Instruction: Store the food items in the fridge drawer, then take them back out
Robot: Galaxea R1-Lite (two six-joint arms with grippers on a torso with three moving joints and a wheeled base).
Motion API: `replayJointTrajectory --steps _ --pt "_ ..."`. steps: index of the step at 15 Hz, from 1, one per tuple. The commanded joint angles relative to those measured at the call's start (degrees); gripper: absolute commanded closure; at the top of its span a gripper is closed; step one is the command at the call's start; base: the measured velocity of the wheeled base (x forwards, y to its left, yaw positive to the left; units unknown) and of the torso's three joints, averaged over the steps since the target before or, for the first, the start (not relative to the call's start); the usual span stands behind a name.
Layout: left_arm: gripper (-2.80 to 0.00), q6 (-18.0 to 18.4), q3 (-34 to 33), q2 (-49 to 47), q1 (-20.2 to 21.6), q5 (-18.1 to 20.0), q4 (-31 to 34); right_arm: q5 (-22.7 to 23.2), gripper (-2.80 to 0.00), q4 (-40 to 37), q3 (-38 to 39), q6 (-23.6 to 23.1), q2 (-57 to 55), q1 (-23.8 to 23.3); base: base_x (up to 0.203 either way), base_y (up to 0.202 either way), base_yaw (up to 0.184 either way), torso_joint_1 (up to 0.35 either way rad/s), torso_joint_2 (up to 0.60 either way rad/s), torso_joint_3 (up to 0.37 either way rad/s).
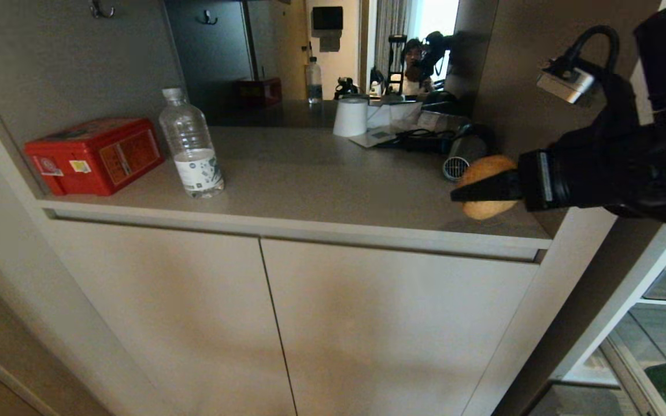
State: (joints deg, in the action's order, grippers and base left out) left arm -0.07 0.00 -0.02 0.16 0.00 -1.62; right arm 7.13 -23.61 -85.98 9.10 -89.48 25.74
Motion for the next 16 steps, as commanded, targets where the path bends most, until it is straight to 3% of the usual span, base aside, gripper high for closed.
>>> replayJointTrajectory --steps 1,7,16 --pt "0.00 -0.01 -0.62 0.02 0.02 0.00 -0.05 -8.64 0.00 4.52 -0.81 0.72 -7.05 1.20 0.000 0.000 0.000 0.000 0.00 0.000" --pt "0.00 -0.01 -0.62 -0.06 0.02 0.00 -0.05 -25.07 0.00 24.70 -1.92 1.37 -19.27 3.86 0.000 0.000 0.000 0.000 0.00 0.000" --pt "0.00 -0.01 -0.62 -0.06 0.02 0.00 -0.05 -27.73 0.00 32.48 -3.85 2.66 -25.43 2.47 0.000 0.000 0.000 0.000 0.00 0.000"
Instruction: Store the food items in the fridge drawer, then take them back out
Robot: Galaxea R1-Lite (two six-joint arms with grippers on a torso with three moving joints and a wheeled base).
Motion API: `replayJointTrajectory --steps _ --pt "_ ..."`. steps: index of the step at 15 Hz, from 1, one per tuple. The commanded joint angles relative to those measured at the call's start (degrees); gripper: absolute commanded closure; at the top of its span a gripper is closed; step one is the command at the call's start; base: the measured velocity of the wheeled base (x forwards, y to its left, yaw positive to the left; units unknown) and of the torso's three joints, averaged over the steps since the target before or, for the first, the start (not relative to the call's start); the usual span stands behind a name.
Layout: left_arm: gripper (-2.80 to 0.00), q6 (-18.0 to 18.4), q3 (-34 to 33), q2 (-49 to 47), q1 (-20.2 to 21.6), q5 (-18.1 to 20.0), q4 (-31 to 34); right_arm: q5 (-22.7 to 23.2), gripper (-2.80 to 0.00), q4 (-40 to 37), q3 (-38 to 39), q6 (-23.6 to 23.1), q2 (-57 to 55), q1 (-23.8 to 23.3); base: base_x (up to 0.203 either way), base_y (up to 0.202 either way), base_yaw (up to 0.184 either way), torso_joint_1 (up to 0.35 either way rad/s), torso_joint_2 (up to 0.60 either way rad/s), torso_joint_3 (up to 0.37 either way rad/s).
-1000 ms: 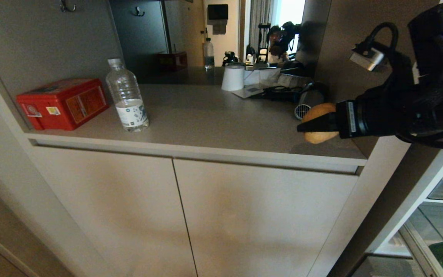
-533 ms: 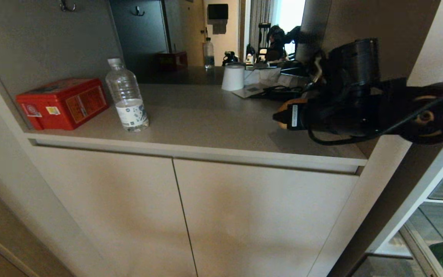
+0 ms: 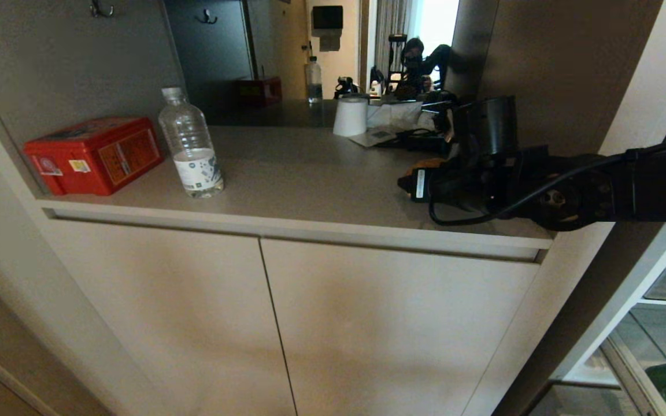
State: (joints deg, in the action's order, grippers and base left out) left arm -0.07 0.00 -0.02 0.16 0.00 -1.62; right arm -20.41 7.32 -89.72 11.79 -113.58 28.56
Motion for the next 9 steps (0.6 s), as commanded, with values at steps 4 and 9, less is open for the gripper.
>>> replayJointTrajectory --steps 4,9 --pt "0.00 -0.01 -0.62 -0.06 0.02 0.00 -0.05 -1.38 0.00 4.36 -0.54 -0.09 -3.64 -1.79 0.000 0.000 0.000 0.000 0.00 0.000" --pt "0.00 -0.01 -0.62 -0.06 0.02 0.00 -0.05 -1.56 0.00 4.81 -0.90 -0.01 -4.55 -2.99 0.000 0.000 0.000 0.000 0.00 0.000"
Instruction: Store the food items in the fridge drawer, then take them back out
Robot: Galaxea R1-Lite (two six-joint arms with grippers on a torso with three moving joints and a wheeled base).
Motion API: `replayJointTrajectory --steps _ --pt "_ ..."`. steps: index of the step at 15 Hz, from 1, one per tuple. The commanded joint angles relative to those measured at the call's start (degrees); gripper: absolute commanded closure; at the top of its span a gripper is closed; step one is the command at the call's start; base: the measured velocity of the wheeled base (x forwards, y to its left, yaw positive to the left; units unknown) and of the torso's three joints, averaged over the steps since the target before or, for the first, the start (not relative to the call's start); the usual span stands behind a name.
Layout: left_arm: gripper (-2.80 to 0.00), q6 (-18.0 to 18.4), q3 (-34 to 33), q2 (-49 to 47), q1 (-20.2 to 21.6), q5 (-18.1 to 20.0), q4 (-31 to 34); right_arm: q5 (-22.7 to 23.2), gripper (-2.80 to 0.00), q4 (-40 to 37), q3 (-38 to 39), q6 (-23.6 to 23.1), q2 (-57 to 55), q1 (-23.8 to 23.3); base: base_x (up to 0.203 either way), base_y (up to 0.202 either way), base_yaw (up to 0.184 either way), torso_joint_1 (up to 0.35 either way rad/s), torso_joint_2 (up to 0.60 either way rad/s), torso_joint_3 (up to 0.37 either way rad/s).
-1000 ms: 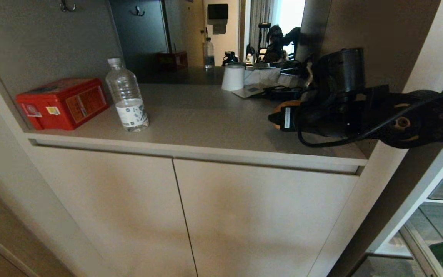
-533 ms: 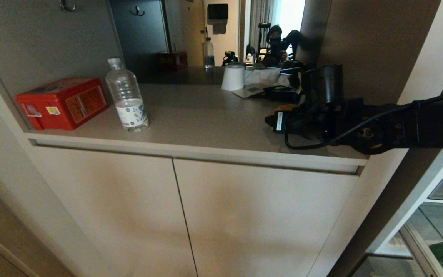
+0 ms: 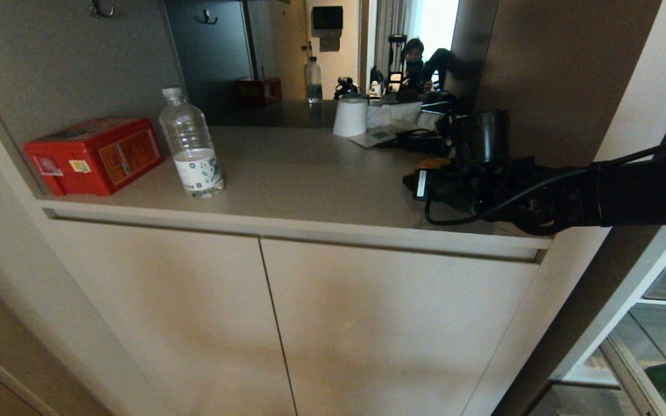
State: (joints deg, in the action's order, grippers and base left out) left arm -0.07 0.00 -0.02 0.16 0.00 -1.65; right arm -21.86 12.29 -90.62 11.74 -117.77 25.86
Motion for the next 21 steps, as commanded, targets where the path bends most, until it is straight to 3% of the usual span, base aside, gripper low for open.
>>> replayJointTrajectory --steps 1,2,3,9,21 --pt "0.00 -0.01 -0.62 -0.06 0.02 0.00 -0.02 -0.20 0.00 -0.16 0.01 0.03 -0.35 -0.28 0.000 0.000 0.000 0.000 0.00 0.000" --pt "0.00 -0.01 -0.62 -0.06 0.02 0.00 -0.02 -0.12 0.00 -0.15 0.01 0.03 -0.35 -0.37 0.000 0.000 0.000 0.000 0.00 0.000" --pt "0.00 -0.01 -0.62 -0.06 0.02 0.00 -0.02 -0.11 -2.80 -0.07 0.10 0.05 -0.27 -0.37 0.000 0.000 0.000 0.000 0.00 0.000" --pt "0.00 -0.01 -0.62 -0.06 0.02 0.00 -0.02 -3.42 -2.80 0.46 0.71 -0.14 0.79 -0.28 0.000 0.000 0.000 0.000 0.00 0.000" --pt "0.00 -0.01 -0.62 -0.06 0.02 0.00 -0.02 -4.92 -2.80 0.46 1.68 -0.40 1.85 -0.28 0.000 0.000 0.000 0.000 0.00 0.000"
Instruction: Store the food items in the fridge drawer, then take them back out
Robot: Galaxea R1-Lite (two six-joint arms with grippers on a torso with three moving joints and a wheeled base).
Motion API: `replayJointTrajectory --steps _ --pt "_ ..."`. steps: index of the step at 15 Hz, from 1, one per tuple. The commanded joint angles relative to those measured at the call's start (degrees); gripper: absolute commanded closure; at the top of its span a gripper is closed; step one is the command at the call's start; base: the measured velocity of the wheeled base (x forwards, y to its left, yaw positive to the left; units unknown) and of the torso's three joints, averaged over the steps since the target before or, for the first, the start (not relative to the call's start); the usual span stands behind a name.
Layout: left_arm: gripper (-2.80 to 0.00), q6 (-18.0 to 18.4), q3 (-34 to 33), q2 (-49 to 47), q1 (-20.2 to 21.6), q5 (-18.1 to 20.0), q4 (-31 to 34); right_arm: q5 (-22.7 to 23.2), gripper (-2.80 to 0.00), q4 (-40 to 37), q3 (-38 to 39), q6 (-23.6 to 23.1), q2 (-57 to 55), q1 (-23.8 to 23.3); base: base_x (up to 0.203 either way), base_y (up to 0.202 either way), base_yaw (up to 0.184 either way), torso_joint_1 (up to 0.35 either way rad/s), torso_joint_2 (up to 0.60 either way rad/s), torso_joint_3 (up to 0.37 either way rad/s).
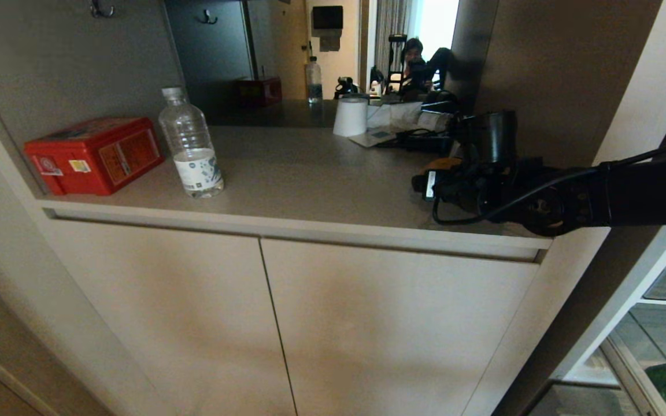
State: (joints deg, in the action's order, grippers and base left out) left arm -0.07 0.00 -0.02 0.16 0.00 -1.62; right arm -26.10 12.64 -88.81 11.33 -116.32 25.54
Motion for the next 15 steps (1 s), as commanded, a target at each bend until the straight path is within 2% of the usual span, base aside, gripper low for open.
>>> replayJointTrajectory --steps 1,3,7,10,15 --pt "0.00 -0.01 -0.62 -0.06 0.02 0.00 -0.05 -1.33 -2.80 0.10 -0.09 -0.08 0.35 0.04 0.000 0.000 0.000 0.000 0.00 0.000" --pt "0.00 -0.01 -0.62 -0.06 0.02 0.00 -0.05 -1.82 -2.80 0.10 -0.05 -0.08 0.31 0.04 0.000 0.000 0.000 0.000 0.00 0.000" --pt "0.00 -0.01 -0.62 -0.04 0.02 0.00 -0.05 -5.75 -2.80 1.02 -0.75 -2.17 -0.61 0.48 0.000 0.000 0.000 0.000 0.00 0.000" --pt "0.00 -0.01 -0.62 -0.06 0.02 0.00 -0.05 -6.16 -2.80 5.11 -0.83 -4.61 -1.57 0.94 0.000 0.000 0.000 0.000 0.00 0.000" --pt "0.00 -0.01 -0.62 -0.06 0.02 0.00 -0.05 -7.30 -2.80 5.46 -4.01 -5.79 -3.52 1.09 0.000 0.000 0.000 0.000 0.00 0.000"
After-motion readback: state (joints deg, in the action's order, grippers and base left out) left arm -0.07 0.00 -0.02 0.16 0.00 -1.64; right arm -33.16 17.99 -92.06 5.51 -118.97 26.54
